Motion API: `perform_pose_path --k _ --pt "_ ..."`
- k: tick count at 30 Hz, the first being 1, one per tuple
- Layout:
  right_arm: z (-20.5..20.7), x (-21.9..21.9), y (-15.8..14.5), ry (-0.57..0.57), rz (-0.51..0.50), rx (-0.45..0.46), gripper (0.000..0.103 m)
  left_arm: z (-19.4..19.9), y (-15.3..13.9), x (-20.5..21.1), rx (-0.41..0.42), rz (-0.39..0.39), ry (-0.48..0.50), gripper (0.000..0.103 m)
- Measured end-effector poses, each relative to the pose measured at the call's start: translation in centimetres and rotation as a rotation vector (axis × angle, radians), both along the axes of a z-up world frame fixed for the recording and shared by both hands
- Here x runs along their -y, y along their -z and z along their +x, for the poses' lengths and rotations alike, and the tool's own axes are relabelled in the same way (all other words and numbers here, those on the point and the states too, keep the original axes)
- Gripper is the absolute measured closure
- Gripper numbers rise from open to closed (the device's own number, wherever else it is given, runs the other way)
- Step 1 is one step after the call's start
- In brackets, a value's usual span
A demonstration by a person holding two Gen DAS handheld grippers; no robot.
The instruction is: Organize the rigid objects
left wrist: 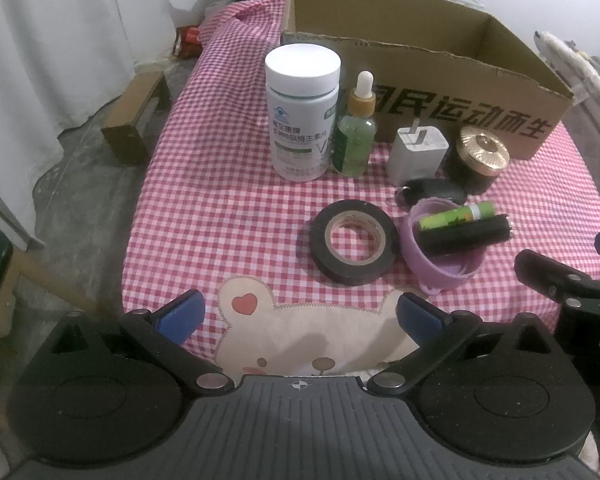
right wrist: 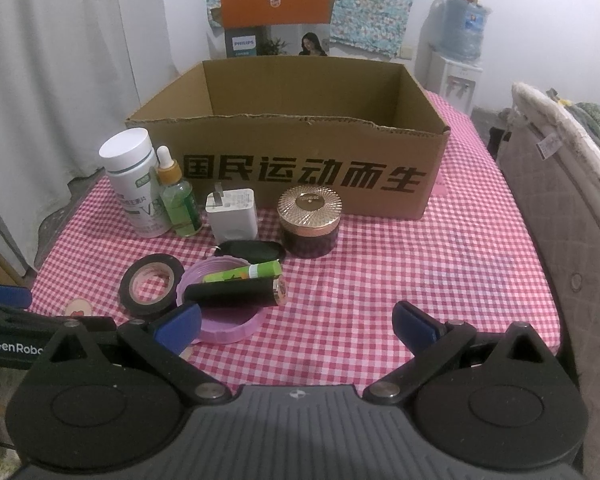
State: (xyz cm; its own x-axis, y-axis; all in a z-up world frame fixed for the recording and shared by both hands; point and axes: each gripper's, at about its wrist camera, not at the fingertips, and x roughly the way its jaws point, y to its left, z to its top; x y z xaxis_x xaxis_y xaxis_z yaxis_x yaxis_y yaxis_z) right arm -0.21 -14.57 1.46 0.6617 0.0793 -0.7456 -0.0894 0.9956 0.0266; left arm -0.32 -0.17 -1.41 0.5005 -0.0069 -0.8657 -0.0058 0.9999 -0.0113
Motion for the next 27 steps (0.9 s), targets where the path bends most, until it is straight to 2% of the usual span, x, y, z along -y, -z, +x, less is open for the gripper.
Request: perform_pose_path --k 17,22,27 --pt "0.1 0.2 0.0 0.004 0.015 0.011 0.0 0.1 0.0 0.1 0.005 0.0 0.018 0.0" --pt "0.0 2.5 -1.1 0.045 0.039 0.093 0.0 0.1 -0.8 0.7 0.07 -0.022 0.069 0.0" --pt "-0.4 5.5 -3.2 0.057 -0.024 0.21 0.0 0.3 -1.3 2.0 0.132 -0.035 0.165 0.0"
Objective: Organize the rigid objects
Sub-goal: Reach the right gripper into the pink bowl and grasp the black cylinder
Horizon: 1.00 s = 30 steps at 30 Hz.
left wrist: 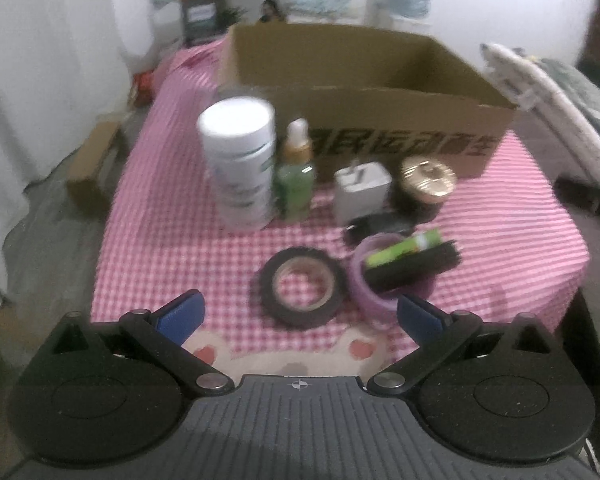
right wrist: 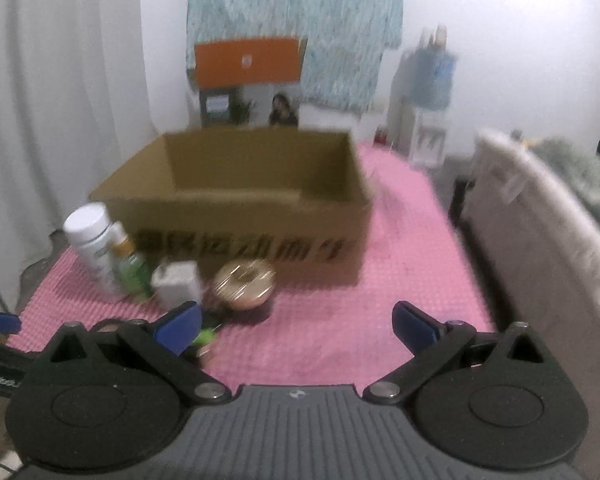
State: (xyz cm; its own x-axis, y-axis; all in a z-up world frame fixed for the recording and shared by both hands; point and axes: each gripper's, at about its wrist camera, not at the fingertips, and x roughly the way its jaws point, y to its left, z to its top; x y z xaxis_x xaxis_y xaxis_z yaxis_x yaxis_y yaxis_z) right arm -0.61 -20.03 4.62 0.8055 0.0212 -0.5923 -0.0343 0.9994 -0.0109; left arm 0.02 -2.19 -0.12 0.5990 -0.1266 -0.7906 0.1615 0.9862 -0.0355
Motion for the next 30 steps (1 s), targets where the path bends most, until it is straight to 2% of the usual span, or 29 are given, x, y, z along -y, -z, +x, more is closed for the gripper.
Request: perform_pose_path --k 3,7,11,13,17,19,22,24,27,30 --pt "-0.8 2.4 -2.0 0.026 -0.074 0.094 0.0 0.1 -0.1 1.0 0.033 -0.022 0.073 0.0" --pt "-1.8 5.0 -4.5 0.059 -0.175 0.194 0.0 0.4 0.2 1.9 0.039 -0.097 0.162 0.0" --pt "-1.6 6.0 -5.6 0.009 -0.191 0.211 0.0 0.9 0.5 3.0 0.041 -0.107 0.225 0.0" --pt "-0.9 5.8 -5.1 -0.048 -0.134 0.179 0.0 1.1 0.6 3.5 0.041 -0.099 0.26 0.002" --pt "1.7 4.5 -1.9 -0.204 0.067 0.028 0.001 1.6 0.8 4.5 0.036 -0.074 0.313 0.01" --pt "3.4 3.6 0.3 -0.252 0.147 -0.06 0.006 1.8 1.2 4.7 0.026 -0.06 0.33 0.023" --pt "5.5 3.1 3.1 -0.275 0.284 -0.175 0.016 2.0 1.5 4.9 0.01 -0.044 0.351 0.034" --pt "6.8 3.4 4.8 -0.264 0.411 -0.252 0.028 2.1 1.5 4.9 0.009 -0.038 0.358 0.041" --pt "7.5 4.1 6.7 -0.241 0.542 -0.32 0.035 2.3 1.7 5.2 0.016 -0.023 0.374 0.046" --pt "7.9 3.9 8.2 -0.237 0.62 -0.364 0.04 2.3 1.8 5.4 0.017 -0.01 0.393 0.053"
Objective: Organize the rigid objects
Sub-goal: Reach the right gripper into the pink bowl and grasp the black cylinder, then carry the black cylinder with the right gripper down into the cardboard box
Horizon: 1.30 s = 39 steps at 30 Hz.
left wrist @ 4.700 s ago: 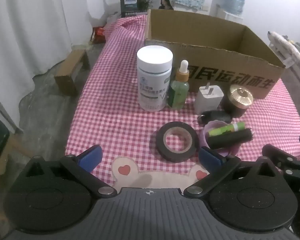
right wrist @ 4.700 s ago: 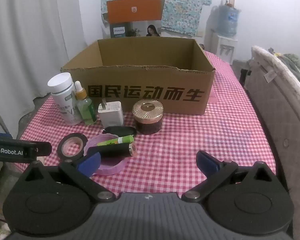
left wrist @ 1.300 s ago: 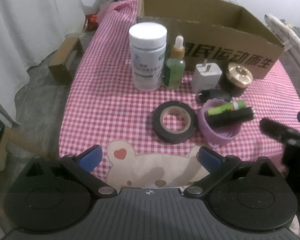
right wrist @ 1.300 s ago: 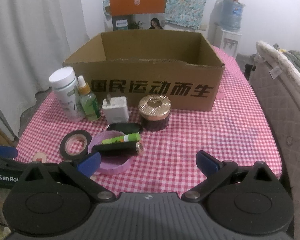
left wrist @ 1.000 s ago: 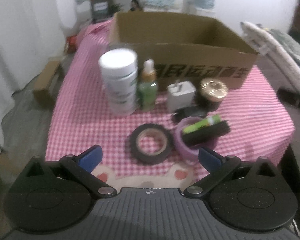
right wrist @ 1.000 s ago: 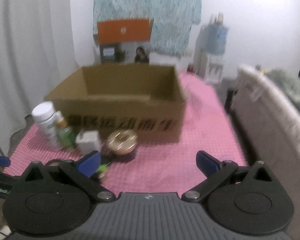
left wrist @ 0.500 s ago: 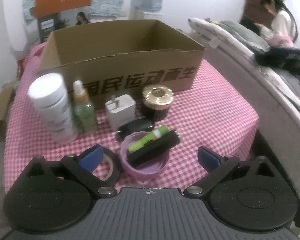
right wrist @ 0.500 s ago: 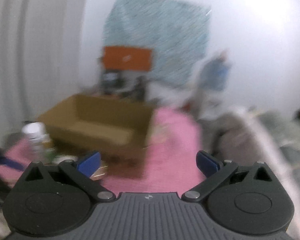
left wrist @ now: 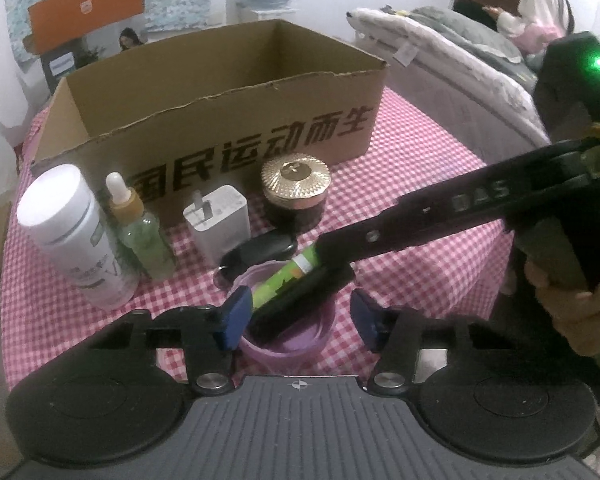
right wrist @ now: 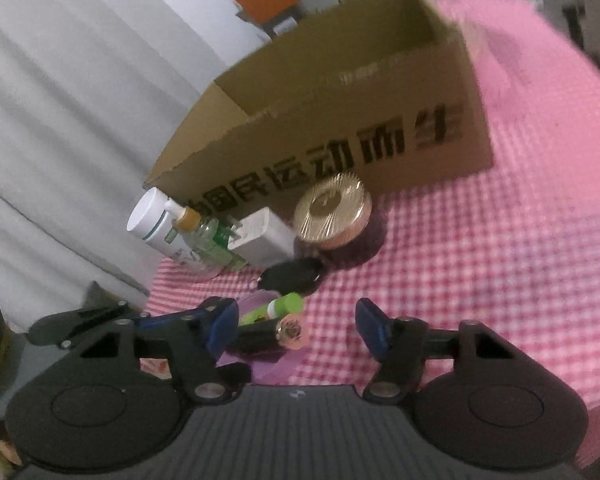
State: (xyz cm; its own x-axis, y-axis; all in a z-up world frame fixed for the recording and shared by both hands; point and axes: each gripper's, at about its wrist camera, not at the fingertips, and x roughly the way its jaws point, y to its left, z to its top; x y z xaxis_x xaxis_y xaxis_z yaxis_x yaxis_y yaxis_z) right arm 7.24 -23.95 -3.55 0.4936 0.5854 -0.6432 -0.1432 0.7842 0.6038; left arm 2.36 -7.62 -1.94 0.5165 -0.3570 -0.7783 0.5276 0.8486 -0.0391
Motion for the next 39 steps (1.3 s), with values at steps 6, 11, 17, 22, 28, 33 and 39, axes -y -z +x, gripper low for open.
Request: perform_pose_path --k 6,11,17,22,28,33,39 --pt "0.3 -0.5 1.3 0.022 0.066 -0.036 0.073 0.2 0.3 0.3 -0.009 0.009 0.031 0.063" --pt "0.4 -0.7 1.1 0.031 0.101 -0.036 0.076 0.4 0.5 0.6 -0.009 0.019 0.054 0.064" --pt "-0.1 -1.0 0.3 0.048 0.119 -0.022 0.076 0.7 0.7 0.6 0.015 0.035 0.056 0.064" --pt "0.0 -1.6 0.0 0.05 0.152 0.0 0.076 1.0 0.9 0.3 0.023 0.04 0.05 0.065" --pt "0.6 -2.9 1.0 0.038 0.166 -0.015 0.076 1.3 0.9 -0.3 0.032 0.027 0.03 0.076" --pt "0.9 -3.6 1.2 0.038 0.163 0.004 0.077 1.3 0.7 -0.8 0.044 0.022 0.026 0.082" --pt "0.8 -4.3 -0.3 0.019 0.127 0.064 0.077 0.8 -0.6 -1.1 0.096 0.016 0.015 0.082"
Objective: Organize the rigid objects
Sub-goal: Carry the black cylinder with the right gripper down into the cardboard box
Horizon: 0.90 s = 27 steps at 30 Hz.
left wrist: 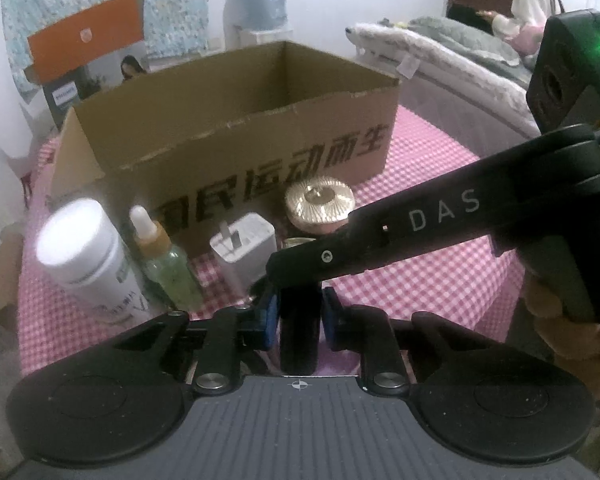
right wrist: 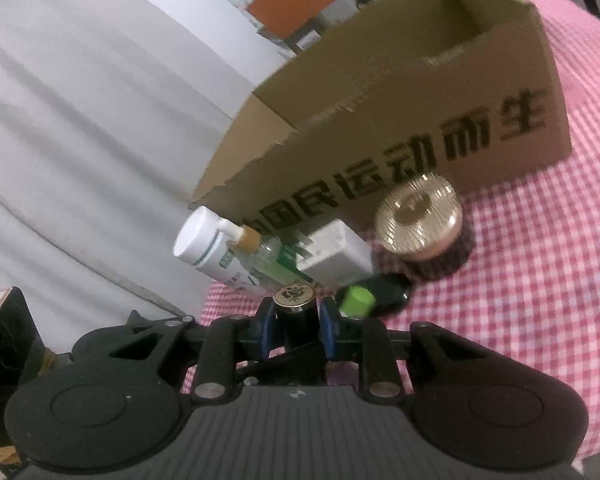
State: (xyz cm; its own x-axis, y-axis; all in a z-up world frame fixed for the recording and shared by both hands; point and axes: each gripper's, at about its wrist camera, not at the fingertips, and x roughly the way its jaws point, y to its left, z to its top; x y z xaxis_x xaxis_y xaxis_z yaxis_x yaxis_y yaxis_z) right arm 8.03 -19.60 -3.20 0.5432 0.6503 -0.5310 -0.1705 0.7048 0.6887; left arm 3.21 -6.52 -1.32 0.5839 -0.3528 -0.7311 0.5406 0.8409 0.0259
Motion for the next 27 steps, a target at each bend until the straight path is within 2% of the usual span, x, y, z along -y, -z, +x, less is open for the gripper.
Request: perform_pose_path --k 5,8,13,15,18,20,23,27 --pt "0.2 -0.6 -2.4 -0.024 -0.017 0.059 0.077 -0.3 -2.7 -0.6 0.073 -0.02 -0.023 0.082" --pt "0.7 -1.2 -5.3 -0.052 -0.038 0.142 0.078 0.2 -5.5 -1.3 0.127 -0.046 -0.051 0.082" --pt "3.6 -2.5 -10.7 -0.111 -0.068 0.273 0.078 3.5 -9.8 -2.1 0.174 -0.075 -0.106 0.082" --pt "5.8 -2.9 -12.1 -0.131 -0.068 0.285 0.078 5.6 -10.3 -2.0 0.161 -0.085 -0.122 0.082" --pt "9.8 -3.6 -12.9 -0.16 -0.074 0.245 0.078 9.9 -9.8 -2.2 0.095 -0.071 -0.157 0.082" --pt "13.1 -4.1 -12.6 -0.174 -0.075 0.177 0.078 12.7 -8.9 -2.4 0.038 -0.064 -0.178 0.082" --pt "17.5 -4.5 -10.9 -0.191 -0.074 0.061 0.078 16.0 -6.8 -2.4 -0.049 -0.048 -0.208 0.082" --pt "22.3 -5.0 -7.6 -0.209 -0.078 -0.066 0.078 19.0 -4.4 -2.1 -0.129 0.013 -0.237 0.082"
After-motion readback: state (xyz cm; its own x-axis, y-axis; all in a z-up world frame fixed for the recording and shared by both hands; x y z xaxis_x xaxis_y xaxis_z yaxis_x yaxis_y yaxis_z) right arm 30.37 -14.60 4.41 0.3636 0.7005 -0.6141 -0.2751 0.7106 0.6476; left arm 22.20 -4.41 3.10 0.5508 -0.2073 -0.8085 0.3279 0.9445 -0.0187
